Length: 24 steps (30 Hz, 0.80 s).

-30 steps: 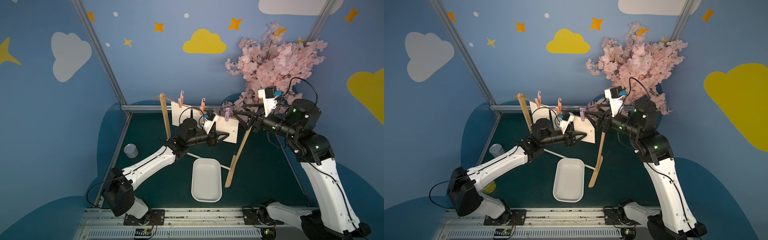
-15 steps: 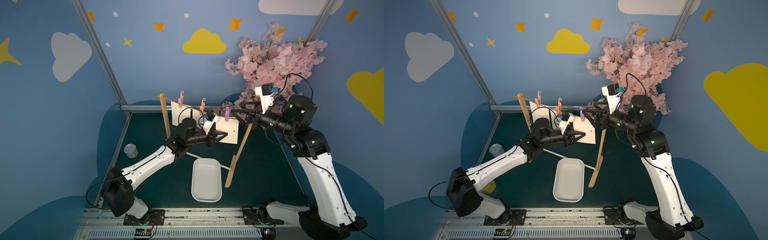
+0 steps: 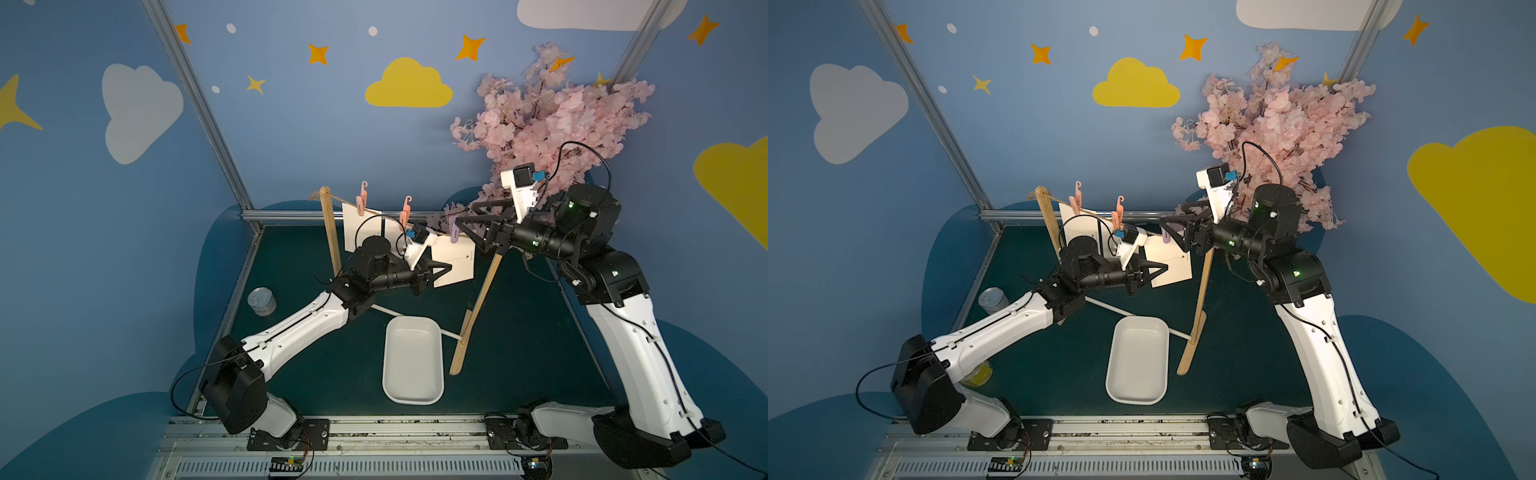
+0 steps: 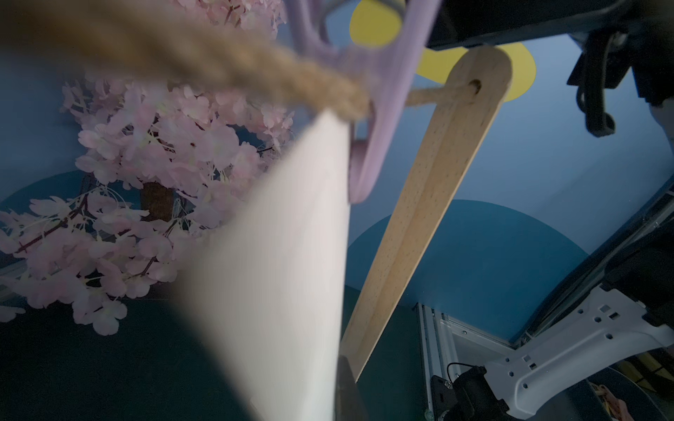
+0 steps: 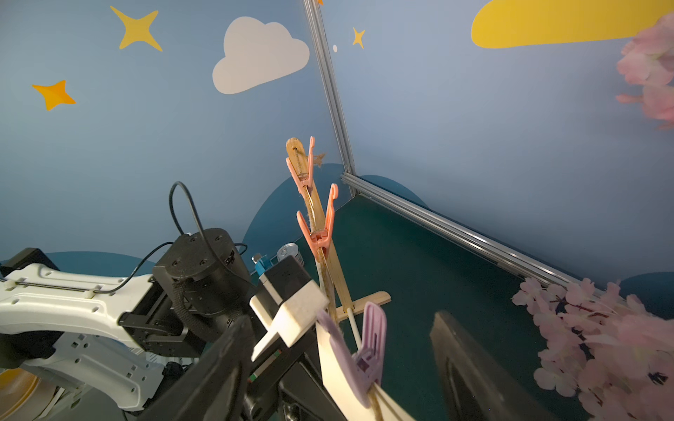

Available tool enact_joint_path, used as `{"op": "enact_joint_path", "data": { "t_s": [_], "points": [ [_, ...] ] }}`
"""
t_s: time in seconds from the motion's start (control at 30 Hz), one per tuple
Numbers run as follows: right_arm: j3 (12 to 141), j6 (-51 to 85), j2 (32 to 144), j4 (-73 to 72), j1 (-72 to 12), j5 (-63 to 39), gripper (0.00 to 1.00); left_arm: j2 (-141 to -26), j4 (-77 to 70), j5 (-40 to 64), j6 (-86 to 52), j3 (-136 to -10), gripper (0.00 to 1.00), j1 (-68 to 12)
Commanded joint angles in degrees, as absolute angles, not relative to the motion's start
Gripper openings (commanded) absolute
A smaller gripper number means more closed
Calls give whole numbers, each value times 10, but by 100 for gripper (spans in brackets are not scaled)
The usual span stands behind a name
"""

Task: Remove the postcards from the strings
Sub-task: Pinch the postcard on the clothesline, then remove the clamp from the clothesline.

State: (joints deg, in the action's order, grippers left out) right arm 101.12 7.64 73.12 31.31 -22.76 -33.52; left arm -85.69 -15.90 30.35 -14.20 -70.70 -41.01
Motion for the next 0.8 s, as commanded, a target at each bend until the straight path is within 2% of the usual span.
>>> {"op": "enact_joint_path", "data": {
  "t_s": [0.0, 0.53, 0.77],
  "points": [
    [1032, 61, 739, 301, -230, -339, 79, -842, -160, 321, -138, -705, 3, -406],
    [1083, 25, 783, 330, -231, -431, 81, -858, -142, 385, -140, -734, 3, -396],
    [1087, 6, 805, 350, -231, -441, 81, -858, -139, 401, -140, -737, 3, -394]
  ]
}}
